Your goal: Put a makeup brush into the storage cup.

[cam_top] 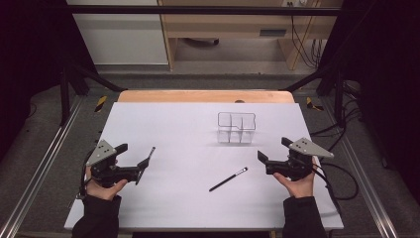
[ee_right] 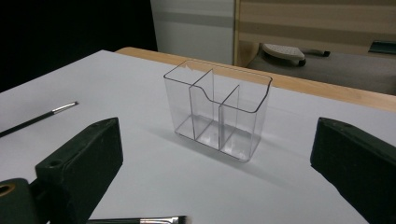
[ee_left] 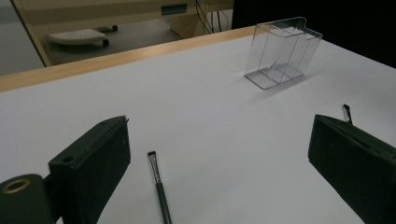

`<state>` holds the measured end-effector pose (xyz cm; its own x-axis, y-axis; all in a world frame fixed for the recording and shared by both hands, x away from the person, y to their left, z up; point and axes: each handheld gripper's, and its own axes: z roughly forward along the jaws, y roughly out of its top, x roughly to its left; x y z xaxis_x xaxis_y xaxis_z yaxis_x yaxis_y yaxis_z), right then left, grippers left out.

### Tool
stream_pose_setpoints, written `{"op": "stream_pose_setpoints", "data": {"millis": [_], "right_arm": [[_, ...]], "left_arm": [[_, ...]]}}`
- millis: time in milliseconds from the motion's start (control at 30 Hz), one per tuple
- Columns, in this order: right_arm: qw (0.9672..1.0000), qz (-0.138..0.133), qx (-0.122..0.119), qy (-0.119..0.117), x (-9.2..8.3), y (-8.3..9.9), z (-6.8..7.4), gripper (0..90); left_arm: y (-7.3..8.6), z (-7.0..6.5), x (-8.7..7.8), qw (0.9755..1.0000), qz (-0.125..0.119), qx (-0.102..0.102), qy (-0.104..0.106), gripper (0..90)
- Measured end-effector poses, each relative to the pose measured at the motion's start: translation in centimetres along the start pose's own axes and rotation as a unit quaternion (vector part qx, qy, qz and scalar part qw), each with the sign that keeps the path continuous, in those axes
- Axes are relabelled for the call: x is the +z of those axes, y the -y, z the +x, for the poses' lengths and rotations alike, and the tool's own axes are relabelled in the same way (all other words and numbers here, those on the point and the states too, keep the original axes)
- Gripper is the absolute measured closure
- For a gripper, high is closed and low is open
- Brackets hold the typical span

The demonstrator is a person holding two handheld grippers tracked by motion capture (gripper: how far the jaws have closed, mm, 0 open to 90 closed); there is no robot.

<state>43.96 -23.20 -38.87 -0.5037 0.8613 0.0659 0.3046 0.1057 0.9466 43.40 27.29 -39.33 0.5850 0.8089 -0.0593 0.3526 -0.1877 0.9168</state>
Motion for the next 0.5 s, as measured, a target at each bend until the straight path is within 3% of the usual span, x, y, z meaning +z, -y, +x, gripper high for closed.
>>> {"op": "stream_pose_setpoints", "data": {"millis": [500], "right_arm": [[0.9998, 0.015, -0.007, 0.006, -0.3, 0.2, 0.0, 2.4]], "left_arm": [[0.5, -1.1, 1.1, 0.9996, 0.026, 0.012, 0.008, 5.6]]}}
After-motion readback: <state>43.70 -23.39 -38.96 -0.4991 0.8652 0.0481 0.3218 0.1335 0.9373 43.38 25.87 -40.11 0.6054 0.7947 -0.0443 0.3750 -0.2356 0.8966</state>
